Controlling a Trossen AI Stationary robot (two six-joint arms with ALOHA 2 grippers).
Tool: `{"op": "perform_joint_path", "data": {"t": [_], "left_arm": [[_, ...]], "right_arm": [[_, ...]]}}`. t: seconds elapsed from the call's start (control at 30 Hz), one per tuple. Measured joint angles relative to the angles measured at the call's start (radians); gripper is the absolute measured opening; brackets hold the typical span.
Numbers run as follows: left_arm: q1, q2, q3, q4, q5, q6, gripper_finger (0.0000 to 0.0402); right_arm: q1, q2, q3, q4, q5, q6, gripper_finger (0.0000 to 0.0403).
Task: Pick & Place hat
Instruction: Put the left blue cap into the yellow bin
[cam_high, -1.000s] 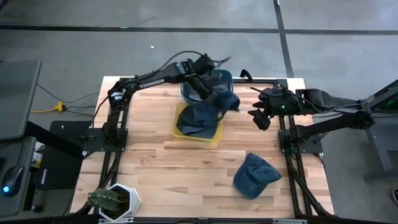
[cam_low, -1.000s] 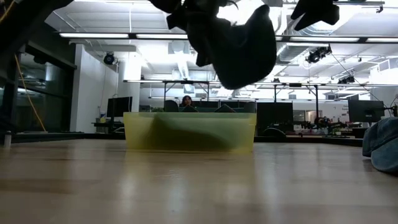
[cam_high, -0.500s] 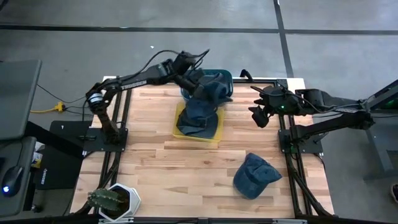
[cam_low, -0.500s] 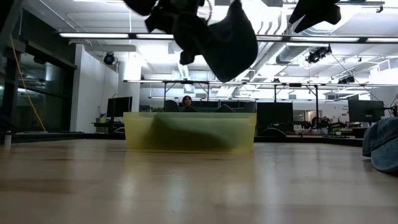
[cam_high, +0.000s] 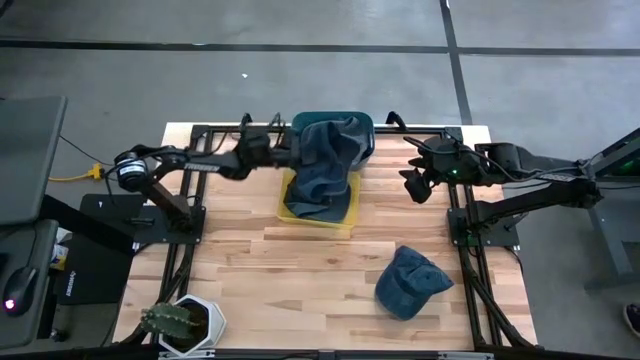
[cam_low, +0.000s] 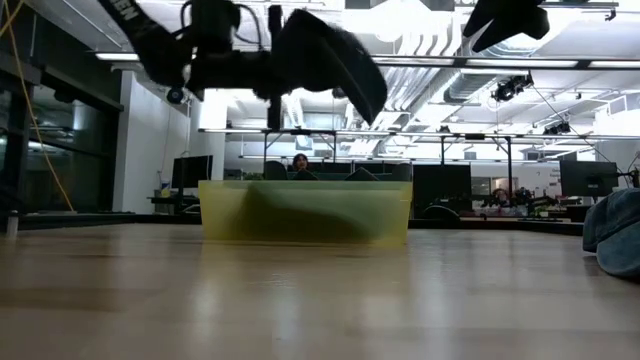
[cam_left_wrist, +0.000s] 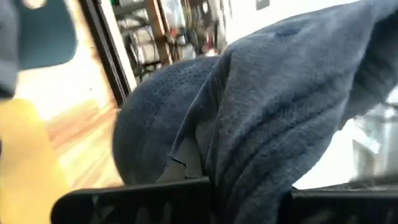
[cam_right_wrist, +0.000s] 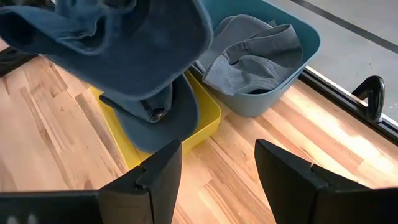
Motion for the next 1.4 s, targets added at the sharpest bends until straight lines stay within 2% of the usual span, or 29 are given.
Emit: {"op": "perform_joint_path", "data": {"t": [0.07, 0.3, 0.5, 0.77, 1.1, 1.4], "left_arm": [[-0.029, 0.0, -0.055, 0.048, -0.086, -0.055, 0.0], [-0.132, 0.0, -0.134, 0.014, -0.367, -0.156, 0.0], [-0.198, 0.024, -0.134, -0.049, -0.487, -0.2, 0.0], [-0.246, 0.03, -0.134, -0.087, -0.512, -0.202, 0.0], [-0.246, 0.034, -0.134, -0.102, -0.532, -0.2, 0.0], [-0.272, 0.148, -0.084, -0.025, -0.512, -0.207, 0.0]], "right_arm": [[0.0, 0.0, 0.0, 0.002, 0.0, 0.0, 0.0197], [0.0, 0.0, 0.0, 0.006, 0.007, 0.002, 0.0197], [0.0, 0.0, 0.0, 0.019, 0.007, 0.003, 0.0197], [0.0, 0.0, 0.0, 0.019, 0.007, 0.015, 0.0197], [0.0, 0.002, 0.0, 0.021, 0.007, 0.015, 0.0197], [0.0, 0.002, -0.002, 0.025, 0.008, 0.018, 0.0197]]}}
